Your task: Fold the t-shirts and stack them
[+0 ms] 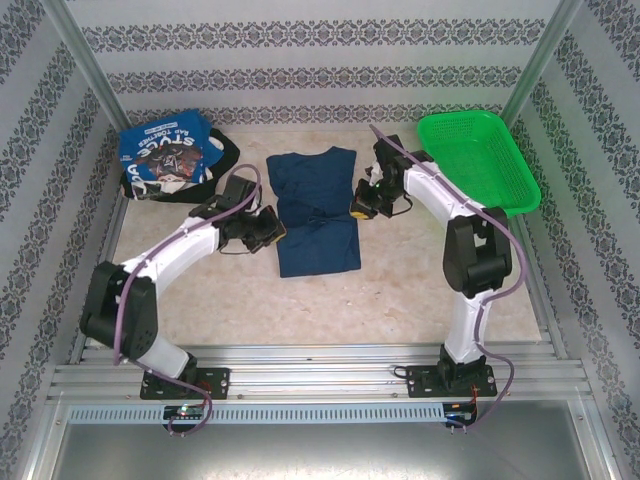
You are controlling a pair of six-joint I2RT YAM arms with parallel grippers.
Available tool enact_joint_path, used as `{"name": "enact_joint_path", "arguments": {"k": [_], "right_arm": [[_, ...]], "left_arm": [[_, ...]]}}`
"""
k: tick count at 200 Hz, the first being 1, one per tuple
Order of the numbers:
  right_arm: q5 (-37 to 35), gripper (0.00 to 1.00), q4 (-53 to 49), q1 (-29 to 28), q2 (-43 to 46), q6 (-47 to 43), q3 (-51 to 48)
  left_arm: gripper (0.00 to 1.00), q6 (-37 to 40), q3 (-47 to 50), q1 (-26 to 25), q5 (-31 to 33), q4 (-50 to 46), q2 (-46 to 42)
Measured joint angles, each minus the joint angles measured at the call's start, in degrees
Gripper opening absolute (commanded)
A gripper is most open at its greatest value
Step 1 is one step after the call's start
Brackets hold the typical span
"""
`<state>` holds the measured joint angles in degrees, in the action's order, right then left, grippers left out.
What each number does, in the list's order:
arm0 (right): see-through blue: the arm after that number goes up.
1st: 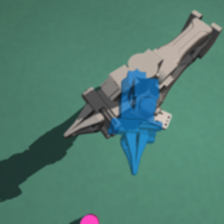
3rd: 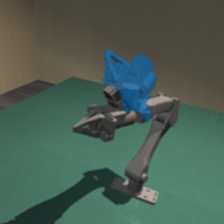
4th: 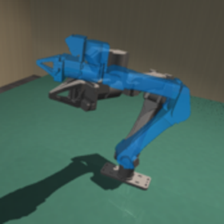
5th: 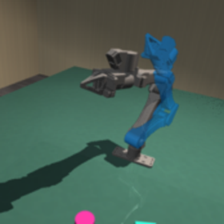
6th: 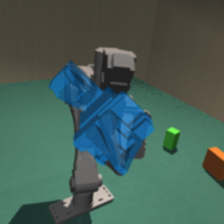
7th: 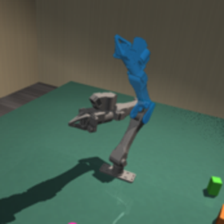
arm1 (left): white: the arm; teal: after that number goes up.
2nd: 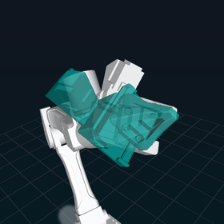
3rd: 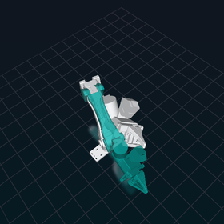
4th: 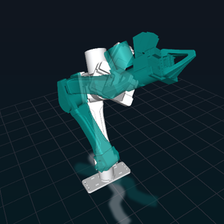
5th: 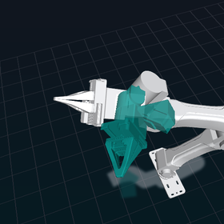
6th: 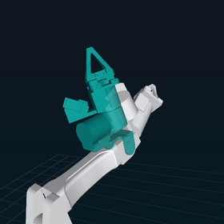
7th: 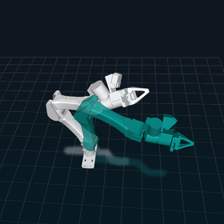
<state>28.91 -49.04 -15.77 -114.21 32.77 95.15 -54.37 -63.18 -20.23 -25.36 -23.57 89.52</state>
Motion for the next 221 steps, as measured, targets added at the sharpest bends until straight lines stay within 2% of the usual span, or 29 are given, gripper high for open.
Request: {"name": "enact_joint_path", "arguments": {"k": [87,97,109,114,121,131,145,150,165,193,221], "right_arm": [[-1.9,0.0,-5.7,1.8,-16.3,-1.7,18.2],[-2.5,0.0,-6.3,1.9,-17.6,-1.7,19.7],[-3.3,0.0,-7.0,2.2,-19.1,-1.7,21.4],[-3.6,0.03,-7.2,2.4,-19.6,-1.7,22.1],[-4.0,0.09,-7.5,2.8,-20.2,-1.7,22.8],[-4.0,0.28,-7.6,3.3,-20.6,-1.7,23.2],[-4.0,0.43,-7.5,4.3,-20.6,-2.1,23.2],[-4.0,0.47,-7.1,4.7,-20.4,-2.1,22.9],[-4.1,0.58,-4.6,5.7,-17.7,-3.1,18.7],[-3.7,0.59,-0.5,7.3,-4.4,-3.7,1.8],[0.8,0.59,5.0,7.7,9.4,-3.4,-13.5]], "left_arm": [[0.02,5.0,-14.0,5.4,-6.5,1.4,20.1],[0.11,5.3,-15.8,5.8,-7.2,1.7,22.1],[0.36,5.7,-17.5,6.2,-7.9,2.6,24.2],[0.43,5.9,-18.1,6.3,-8.1,3.1,24.8],[0.5,5.8,-18.4,6.4,-8.5,3.8,25.3],[0.59,5.4,-18.5,6.5,-8.8,4.7,25.5],[0.7,5.2,-18.8,6.7,-9.1,5.6,25.3],[0.76,5.3,-18.8,6.8,-9.1,5.8,24.9],[0.8,4.9,-16.8,6.9,-8.8,6.4,21.4],[0.79,4.0,-6.4,6.4,-7.6,6.2,5.6],[0.73,0.7,7.1,2.8,-6.1,8.2,-9.3]]}}
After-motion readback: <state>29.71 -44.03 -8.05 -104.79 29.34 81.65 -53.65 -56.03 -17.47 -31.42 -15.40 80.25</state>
